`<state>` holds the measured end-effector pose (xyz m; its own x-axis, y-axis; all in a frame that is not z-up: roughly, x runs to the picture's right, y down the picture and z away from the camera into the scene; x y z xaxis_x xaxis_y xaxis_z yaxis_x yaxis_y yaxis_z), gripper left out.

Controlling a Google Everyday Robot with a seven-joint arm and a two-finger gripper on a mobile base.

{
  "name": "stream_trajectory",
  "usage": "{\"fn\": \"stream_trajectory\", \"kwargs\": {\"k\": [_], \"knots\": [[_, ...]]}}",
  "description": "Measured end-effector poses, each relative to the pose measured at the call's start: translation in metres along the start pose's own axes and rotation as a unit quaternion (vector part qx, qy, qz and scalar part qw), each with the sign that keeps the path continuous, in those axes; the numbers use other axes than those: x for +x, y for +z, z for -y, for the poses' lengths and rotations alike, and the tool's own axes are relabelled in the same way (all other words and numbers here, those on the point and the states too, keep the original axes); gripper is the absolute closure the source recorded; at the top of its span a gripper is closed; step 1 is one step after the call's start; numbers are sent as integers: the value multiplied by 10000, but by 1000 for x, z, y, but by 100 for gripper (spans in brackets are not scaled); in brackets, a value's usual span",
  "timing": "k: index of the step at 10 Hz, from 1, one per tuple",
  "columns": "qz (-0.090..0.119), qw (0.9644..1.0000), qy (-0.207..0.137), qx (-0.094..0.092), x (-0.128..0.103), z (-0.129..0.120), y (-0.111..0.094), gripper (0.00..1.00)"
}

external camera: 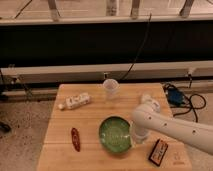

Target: Push the ceramic bowl across the table

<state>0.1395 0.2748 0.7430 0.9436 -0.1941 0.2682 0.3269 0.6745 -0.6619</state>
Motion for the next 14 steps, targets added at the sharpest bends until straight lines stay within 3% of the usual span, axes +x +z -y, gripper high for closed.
{"fn": "stream_trajectory", "kwargs": {"k": [2, 7, 14], "knots": [[-11, 10000, -70, -3, -17, 9, 1, 100], [-38, 10000, -76, 15, -13, 18, 8, 100], [-129, 9997, -209, 34, -32, 32, 11, 100]]}}
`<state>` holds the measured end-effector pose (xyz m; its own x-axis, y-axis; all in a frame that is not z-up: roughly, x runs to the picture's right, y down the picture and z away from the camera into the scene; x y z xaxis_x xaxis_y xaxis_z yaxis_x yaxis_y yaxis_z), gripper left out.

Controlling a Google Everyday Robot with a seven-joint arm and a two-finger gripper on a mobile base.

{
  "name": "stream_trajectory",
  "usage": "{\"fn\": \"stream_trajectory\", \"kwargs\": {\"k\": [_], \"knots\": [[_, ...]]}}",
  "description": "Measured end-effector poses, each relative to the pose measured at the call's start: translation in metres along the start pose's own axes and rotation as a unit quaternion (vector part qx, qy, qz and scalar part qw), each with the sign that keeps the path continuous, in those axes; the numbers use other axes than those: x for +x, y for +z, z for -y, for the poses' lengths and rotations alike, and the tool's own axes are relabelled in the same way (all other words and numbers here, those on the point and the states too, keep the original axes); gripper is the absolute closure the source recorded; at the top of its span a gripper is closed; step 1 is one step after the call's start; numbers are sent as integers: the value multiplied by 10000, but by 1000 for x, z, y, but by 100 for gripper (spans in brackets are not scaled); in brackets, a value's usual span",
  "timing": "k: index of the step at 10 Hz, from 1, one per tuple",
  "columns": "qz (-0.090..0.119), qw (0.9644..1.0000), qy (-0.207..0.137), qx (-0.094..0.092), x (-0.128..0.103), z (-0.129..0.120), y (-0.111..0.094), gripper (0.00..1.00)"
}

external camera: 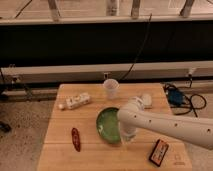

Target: Push the ceramic bowl across the table

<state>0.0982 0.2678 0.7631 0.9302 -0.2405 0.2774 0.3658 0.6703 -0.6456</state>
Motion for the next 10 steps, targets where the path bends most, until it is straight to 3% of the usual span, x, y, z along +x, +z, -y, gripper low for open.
{"fn": "stream_trajectory", "kwargs": {"k": [10], "knots": [[-102, 9998, -142, 124, -4, 44, 0, 100]]}}
